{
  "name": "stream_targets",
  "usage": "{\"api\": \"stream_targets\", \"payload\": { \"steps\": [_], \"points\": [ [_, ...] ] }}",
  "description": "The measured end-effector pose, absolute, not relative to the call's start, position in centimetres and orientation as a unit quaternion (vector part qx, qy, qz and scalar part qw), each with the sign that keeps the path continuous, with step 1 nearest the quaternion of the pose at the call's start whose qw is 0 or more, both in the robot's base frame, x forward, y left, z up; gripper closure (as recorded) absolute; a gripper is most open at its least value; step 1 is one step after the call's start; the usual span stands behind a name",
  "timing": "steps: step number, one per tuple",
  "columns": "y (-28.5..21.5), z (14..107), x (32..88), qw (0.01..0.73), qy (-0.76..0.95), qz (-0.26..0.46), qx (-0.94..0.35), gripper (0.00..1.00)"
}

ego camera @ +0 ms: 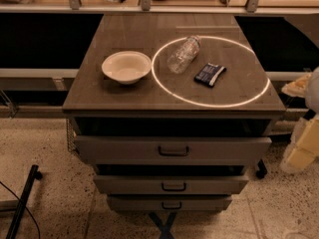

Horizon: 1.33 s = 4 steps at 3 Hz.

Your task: Open top drawer

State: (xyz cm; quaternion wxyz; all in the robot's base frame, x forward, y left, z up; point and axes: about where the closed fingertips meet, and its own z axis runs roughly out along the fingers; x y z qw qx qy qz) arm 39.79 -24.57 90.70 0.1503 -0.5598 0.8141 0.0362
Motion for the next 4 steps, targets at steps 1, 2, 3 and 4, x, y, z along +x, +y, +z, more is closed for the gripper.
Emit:
{"api": "stream_targets", "payload": {
  "steps": [1,2,3,4],
  "points": [
    [-25.4,88.2,38.3,0.163,0.824,0.048,-0.54,0.0],
    [-25.6,87.8,38.2,0.164,0.827,0.048,-0.536,0.0],
    [-25.6,87.1,38.2,0.158,0.814,0.085,-0.552,0.0],
    [-26.2,83.8,38.7,0.191,0.796,0.156,-0.553,0.0]
  ]
}}
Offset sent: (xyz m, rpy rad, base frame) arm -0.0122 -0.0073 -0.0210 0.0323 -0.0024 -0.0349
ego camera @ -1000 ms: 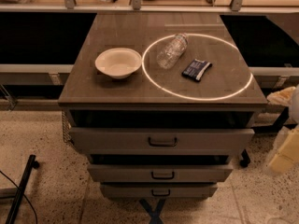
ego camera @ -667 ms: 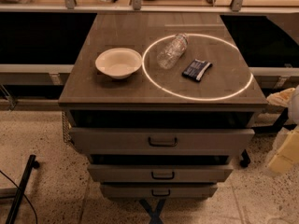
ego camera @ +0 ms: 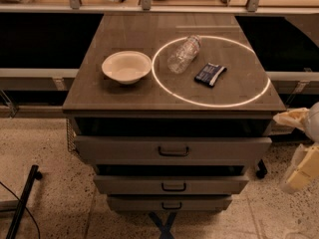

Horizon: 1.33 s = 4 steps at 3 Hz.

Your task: Open top drawer

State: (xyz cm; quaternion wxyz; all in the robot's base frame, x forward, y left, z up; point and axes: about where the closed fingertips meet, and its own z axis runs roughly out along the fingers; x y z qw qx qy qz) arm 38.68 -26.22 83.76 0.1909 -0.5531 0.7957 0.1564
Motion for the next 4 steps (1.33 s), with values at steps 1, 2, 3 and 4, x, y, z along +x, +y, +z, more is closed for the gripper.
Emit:
{"api": "stream_targets", "payload": {
  "steps": [1,2,3,4],
  "points": [
    [-25.1,82.3,39.3,0.266,0.763,0.231,-0.541,0.0],
    [-24.1,82.7,39.1,0.353,0.716,0.291,-0.528,0.0],
    [-22.7,82.7,38.8,0.386,0.693,0.306,-0.526,0.0],
    [-19.6,81.8,38.1,0.394,0.684,0.28,-0.547,0.0]
  ]
}}
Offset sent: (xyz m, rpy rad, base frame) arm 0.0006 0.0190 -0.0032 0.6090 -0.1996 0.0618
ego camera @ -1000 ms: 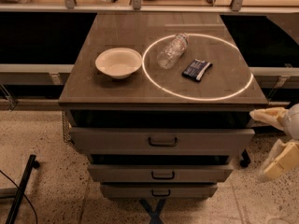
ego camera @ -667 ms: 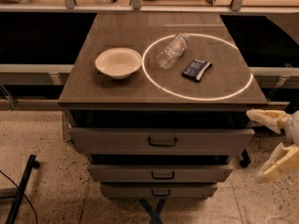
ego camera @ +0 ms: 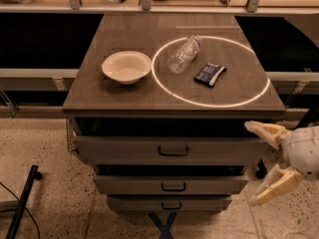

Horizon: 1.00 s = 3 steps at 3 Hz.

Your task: Open top drawer

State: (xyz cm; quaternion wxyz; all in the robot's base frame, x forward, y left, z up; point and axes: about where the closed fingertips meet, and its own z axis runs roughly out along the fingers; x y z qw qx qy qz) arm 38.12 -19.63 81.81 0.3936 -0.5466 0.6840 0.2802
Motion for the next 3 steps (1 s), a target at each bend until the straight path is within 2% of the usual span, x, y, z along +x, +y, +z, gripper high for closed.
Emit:
{"api": "stream_targets", "payload": {
  "steps": [3],
  "points": [
    [-14.8,78.3,39.1,0.397,0.693,0.255,-0.545,0.0]
  ]
}}
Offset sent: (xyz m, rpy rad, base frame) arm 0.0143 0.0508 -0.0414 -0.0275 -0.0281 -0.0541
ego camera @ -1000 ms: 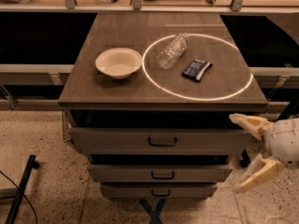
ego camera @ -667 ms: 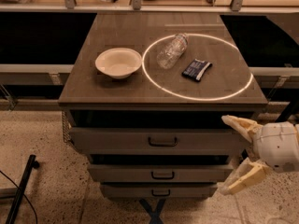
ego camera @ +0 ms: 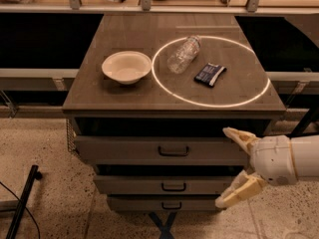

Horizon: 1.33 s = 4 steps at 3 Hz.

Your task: Open top drawer

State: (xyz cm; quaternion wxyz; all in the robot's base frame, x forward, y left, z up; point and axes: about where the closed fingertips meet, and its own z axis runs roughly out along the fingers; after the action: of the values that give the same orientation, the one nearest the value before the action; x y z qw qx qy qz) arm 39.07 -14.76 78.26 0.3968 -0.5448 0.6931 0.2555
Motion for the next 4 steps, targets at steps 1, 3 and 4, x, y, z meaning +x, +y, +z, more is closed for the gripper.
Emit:
{"api": "stream_targets", "payload": {
  "steps": [1,3,4],
  "points": [
    [-13.5,76.5,39.4,0.388,0.699,0.256,-0.544,0.0],
    [-12.3,74.6,41.3,0.387,0.702,0.246,-0.545,0.0],
    [-11.6,73.6,43.3,0.386,0.705,0.241,-0.543,0.0]
  ]
}}
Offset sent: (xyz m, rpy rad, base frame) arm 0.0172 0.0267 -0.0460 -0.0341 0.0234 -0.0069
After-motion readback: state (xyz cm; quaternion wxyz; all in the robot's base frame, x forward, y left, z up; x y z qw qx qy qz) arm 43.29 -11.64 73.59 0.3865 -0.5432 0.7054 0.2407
